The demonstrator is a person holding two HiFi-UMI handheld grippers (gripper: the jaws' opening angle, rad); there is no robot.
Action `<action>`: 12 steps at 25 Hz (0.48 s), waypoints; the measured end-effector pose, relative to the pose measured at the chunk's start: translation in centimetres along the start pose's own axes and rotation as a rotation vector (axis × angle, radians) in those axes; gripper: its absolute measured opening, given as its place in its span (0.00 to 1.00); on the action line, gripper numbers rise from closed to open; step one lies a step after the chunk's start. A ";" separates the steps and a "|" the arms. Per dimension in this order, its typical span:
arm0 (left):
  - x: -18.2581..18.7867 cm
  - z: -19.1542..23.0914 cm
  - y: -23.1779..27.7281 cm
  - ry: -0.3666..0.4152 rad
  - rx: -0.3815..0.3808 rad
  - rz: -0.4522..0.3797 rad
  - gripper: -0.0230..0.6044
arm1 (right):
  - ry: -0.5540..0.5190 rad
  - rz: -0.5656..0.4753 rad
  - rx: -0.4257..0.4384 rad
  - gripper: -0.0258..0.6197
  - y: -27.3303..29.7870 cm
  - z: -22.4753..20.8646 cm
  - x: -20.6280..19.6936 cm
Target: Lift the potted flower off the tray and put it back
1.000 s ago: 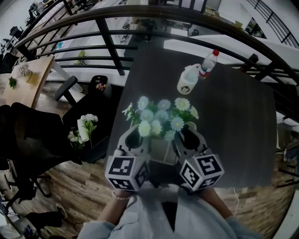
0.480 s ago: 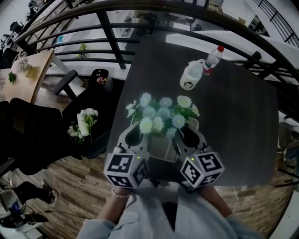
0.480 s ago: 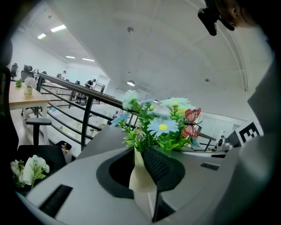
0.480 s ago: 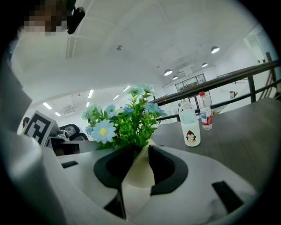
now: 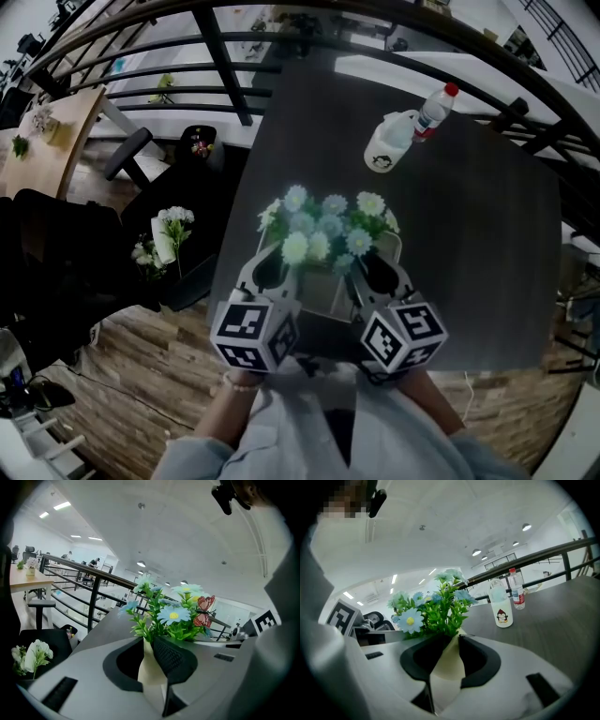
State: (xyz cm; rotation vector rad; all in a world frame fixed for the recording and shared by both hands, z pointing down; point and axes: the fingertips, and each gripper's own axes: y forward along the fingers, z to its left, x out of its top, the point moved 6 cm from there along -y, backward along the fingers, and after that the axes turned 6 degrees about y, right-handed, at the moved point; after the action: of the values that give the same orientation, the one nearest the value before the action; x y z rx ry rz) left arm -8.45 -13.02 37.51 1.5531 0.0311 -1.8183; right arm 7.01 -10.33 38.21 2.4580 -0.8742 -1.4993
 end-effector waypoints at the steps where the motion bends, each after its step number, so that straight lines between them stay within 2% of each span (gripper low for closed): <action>1: -0.1 0.1 0.1 0.000 0.000 0.003 0.15 | 0.000 0.004 0.000 0.21 0.1 -0.1 -0.1; 5: -0.8 0.3 0.4 0.018 -0.004 0.027 0.15 | 0.004 0.018 -0.002 0.21 0.5 -0.3 -0.6; 12: -2.1 1.1 1.4 -0.026 0.003 0.055 0.15 | 0.010 0.051 -0.007 0.21 1.6 -1.1 -1.6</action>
State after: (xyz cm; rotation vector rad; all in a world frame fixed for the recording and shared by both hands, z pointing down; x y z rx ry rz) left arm -8.70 -13.45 40.25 1.5180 -0.0262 -1.7961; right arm 6.76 -11.01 40.66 2.4167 -0.9210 -1.4697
